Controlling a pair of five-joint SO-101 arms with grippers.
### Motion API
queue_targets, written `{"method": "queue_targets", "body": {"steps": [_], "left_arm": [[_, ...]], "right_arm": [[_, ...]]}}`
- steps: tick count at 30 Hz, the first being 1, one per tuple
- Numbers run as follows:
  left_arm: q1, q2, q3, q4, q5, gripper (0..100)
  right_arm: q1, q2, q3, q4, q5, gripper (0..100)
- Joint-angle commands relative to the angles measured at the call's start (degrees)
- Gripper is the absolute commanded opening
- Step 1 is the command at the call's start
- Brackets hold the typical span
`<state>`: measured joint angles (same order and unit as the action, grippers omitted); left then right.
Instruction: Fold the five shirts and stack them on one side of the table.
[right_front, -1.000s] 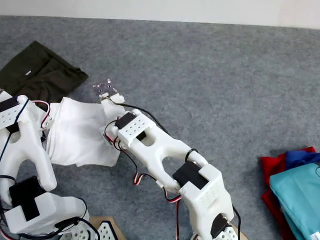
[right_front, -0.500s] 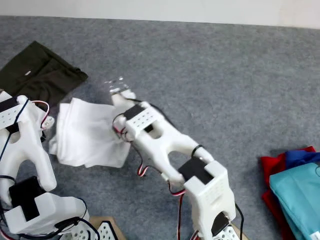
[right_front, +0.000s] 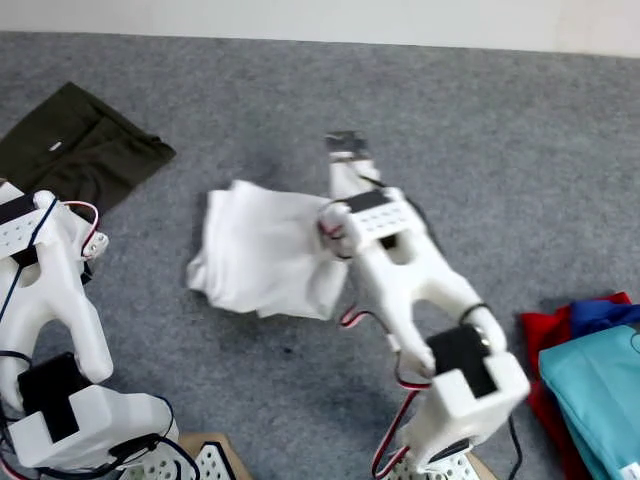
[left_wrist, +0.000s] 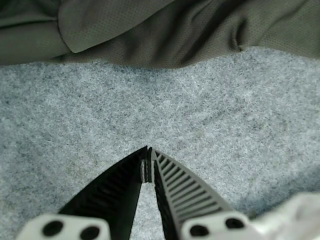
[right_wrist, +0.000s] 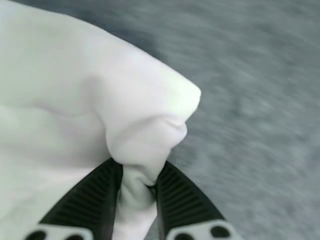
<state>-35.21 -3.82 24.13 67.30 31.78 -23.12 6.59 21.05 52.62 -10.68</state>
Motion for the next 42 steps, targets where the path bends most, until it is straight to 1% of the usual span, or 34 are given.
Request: {"method": "queue_targets", "body": {"steps": [1, 3, 4, 7, 9, 21, 24, 27, 29, 31, 32, 34, 37, 39, 42], "left_arm": [[-0.4, -0.22, -0.48, -0.7, 0.26, 1], [-0.4, -0.22, -0.48, -0.7, 0.26, 1], [-0.4, -0.22, -0.48, -0.62, 0.26, 1], [-0.4, -0.22, -0.48, -0.53, 0.26, 1], [-0.4, -0.22, -0.48, -0.53, 0.26, 1], [-0.4, -0.22, -0.48, -0.62, 0.26, 1], [-0.4, -0.22, -0.48, -0.62, 0.26, 1], [-0.4, -0.22, -0.48, -0.62, 0.26, 1], [-0.4, -0.22, -0.48, -0.62, 0.26, 1], [-0.4, -0.22, -0.48, -0.62, 0.26, 1], [-0.4, -0.22, -0.48, -0.62, 0.26, 1], [-0.4, -0.22, -0.48, -0.62, 0.26, 1], [-0.31, -0.22, -0.48, -0.7, 0.26, 1], [0.13, -0.13, -0.48, -0.7, 0.26, 1], [0.92, -0.13, 0.13, -1.23, 0.26, 1]], "right_arm": [[2.86, -5.67, 3.65, -2.68, 0.09, 1.0], [1.71, -6.99, 4.09, -2.59, 3.6, 4.5], [1.01, -7.78, 4.35, -2.86, 4.66, 8.8], [-0.04, -8.84, 4.35, -2.95, 4.31, 22.8], [-0.31, -9.19, 4.18, -2.95, 4.31, 28.8], [-0.84, -9.19, 7.52, -1.01, 3.96, 29.6], [-1.19, -8.66, 9.63, -4.53, 3.78, 29.6], [-1.1, -7.52, 12.44, -11.03, 1.23, 29.6], [-1.1, -5.32, 12.62, -12.88, 0.79, 29.6], [-1.36, -2.51, 10.51, -12.79, 0.62, 28.4], [-1.89, -1.01, 9.19, -12.7, 0.62, 25.9], [-2.59, 1.45, 6.81, -11.03, 0.97, 17.3], [-2.59, 3.65, 2.86, -8.57, 0.97, 0.8], [-2.51, 4.18, 1.54, -7.87, 1.05, 2.2], [-2.59, 4.0, 1.54, -7.34, 1.05, 0.8]]}}
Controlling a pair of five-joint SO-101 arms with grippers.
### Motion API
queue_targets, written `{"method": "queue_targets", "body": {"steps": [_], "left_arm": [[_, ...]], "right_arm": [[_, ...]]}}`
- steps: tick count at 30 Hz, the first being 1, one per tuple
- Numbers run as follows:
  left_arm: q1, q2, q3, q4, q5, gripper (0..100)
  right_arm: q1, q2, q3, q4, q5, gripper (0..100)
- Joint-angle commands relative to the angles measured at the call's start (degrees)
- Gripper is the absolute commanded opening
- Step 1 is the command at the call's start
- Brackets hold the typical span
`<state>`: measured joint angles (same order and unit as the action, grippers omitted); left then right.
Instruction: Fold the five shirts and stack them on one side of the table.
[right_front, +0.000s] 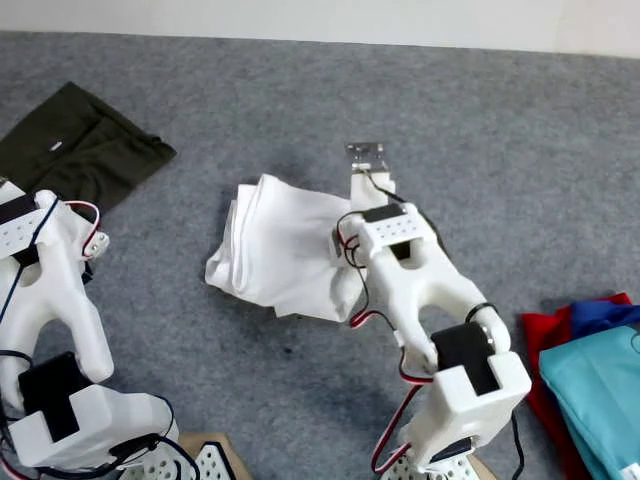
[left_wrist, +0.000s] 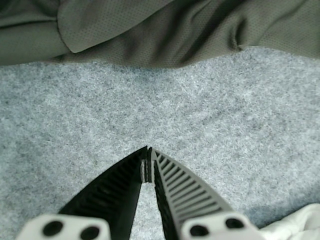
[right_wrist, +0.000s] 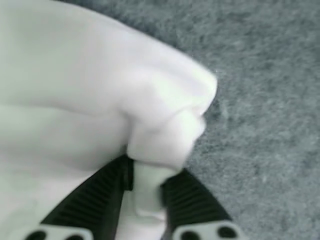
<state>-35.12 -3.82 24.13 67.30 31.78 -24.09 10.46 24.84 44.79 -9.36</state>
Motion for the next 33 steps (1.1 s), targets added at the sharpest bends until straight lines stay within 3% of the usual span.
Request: {"method": "queue_targets", "body": {"steps": [1, 5, 12, 24, 33], "left_arm": [[0.84, -0.13, 0.57, -2.2, 0.26, 1], [0.84, -0.13, 3.21, -6.77, 0.26, 1], [0.84, -0.22, 3.47, -7.21, 0.26, 1], [0.84, -0.22, 3.47, -7.3, 0.26, 1], [0.92, -0.22, 3.56, -7.3, 0.26, 1]], "right_arm": [[-1.45, 0.04, -2.24, 0.48, -0.26, 0.7], [3.65, -4.18, -2.15, 1.54, -0.53, 0.7], [22.73, -19.21, -2.24, 9.45, -0.18, 0.6], [46.2, -50.68, -2.15, 23.43, 15.03, 0.6], [61.76, -57.98, 0.75, 25.19, 23.65, 0.6]]}}
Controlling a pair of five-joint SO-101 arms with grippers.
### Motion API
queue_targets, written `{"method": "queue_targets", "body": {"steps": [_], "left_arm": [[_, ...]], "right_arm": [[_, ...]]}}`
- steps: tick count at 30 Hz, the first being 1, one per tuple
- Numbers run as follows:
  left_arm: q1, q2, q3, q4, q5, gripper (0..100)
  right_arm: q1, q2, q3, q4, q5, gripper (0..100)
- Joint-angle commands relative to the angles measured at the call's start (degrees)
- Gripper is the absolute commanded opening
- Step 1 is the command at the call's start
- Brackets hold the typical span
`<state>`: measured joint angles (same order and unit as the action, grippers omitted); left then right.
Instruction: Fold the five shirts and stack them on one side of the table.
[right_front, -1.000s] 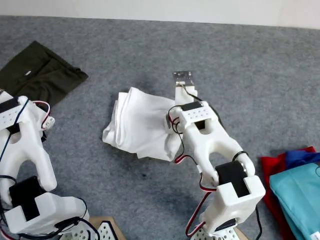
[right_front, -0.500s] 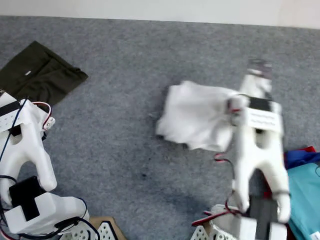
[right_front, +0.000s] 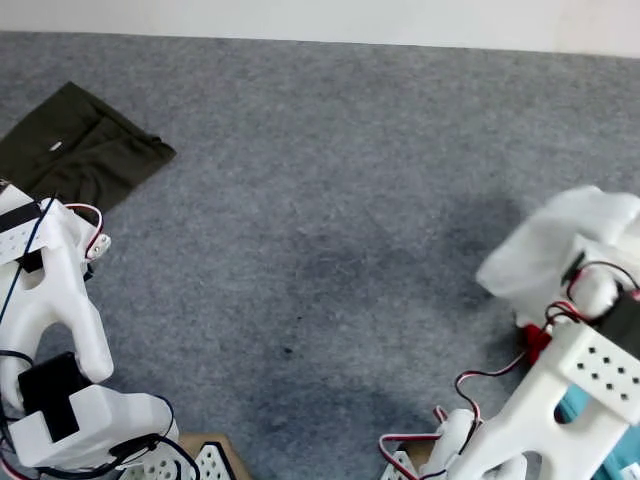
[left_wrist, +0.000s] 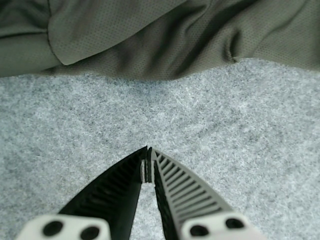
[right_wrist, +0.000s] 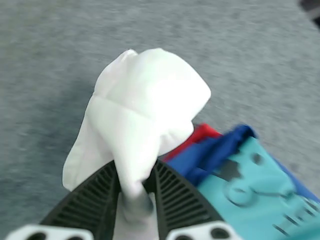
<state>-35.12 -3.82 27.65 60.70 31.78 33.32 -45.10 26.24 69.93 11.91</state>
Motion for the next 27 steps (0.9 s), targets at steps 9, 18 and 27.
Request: {"method": "queue_targets", "body": {"steps": [9, 18, 27], "left_arm": [[2.33, -0.22, 0.04, -0.62, 0.18, 1], [2.33, -0.22, 0.04, -0.62, 0.18, 1], [2.42, -0.22, 0.04, -0.62, 0.18, 1]], "right_arm": [[18.86, -2.95, -0.75, 0.04, 9.93, 0.6], [31.25, -9.19, -0.22, -1.1, 15.21, 0.6], [39.69, -12.18, 6.11, -8.13, 21.36, 0.6]]}}
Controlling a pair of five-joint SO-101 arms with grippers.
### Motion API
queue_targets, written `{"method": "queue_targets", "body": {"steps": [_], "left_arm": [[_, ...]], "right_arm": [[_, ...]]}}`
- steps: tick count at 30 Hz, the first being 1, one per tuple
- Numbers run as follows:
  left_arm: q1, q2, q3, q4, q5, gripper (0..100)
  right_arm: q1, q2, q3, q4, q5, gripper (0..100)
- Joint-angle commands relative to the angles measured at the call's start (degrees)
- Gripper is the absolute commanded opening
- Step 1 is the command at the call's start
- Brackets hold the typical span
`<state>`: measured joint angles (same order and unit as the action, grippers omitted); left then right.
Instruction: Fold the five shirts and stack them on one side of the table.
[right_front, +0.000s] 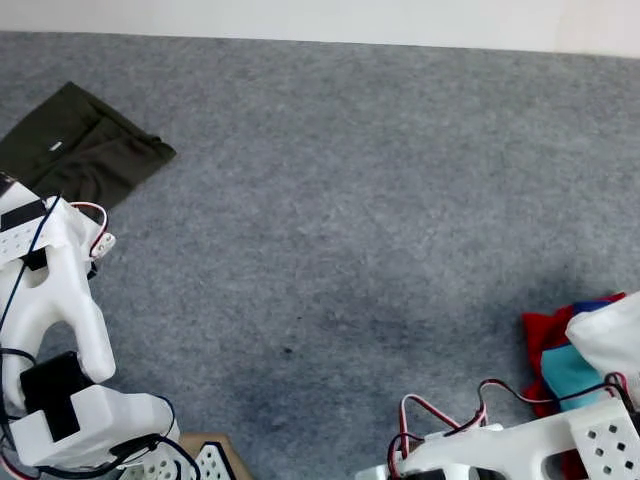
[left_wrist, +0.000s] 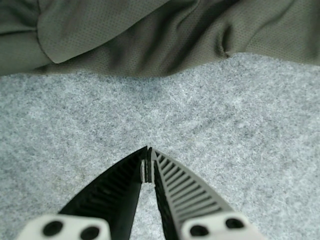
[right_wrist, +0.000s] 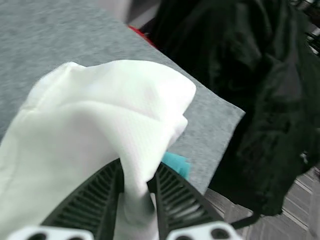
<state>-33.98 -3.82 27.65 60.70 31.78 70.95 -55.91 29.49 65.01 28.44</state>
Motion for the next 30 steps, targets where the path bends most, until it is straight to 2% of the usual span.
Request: {"method": "queue_targets", "body": {"steps": [1, 5, 15, 18, 21, 26, 30], "left_arm": [[1.27, -0.22, 0.04, -0.62, 0.18, 1], [1.27, -0.22, 0.04, -0.62, 0.18, 1], [1.27, -0.22, 0.04, -0.62, 0.18, 1], [1.27, -0.22, 0.04, -0.62, 0.18, 1], [1.27, -0.22, 0.04, -0.62, 0.18, 1], [1.27, -0.22, 0.04, -0.62, -3.52, 1], [1.27, -0.22, 0.04, -0.62, -3.87, 1]], "right_arm": [[2.33, -1.89, 4.97, -3.91, 7.21, 0.6], [3.91, -4.53, 15.34, -9.45, 12.48, 0.6], [12.09, -12.62, 36.79, -28.26, 12.84, 0.6], [12.62, -13.58, 40.75, -32.31, 13.01, 0.9], [12.53, -13.58, 42.15, -32.92, 16.53, 3.6], [10.86, -13.67, 40.48, -32.92, 12.92, 20.7], [8.75, -13.67, 35.38, -27.21, 12.22, 22.4]]}}
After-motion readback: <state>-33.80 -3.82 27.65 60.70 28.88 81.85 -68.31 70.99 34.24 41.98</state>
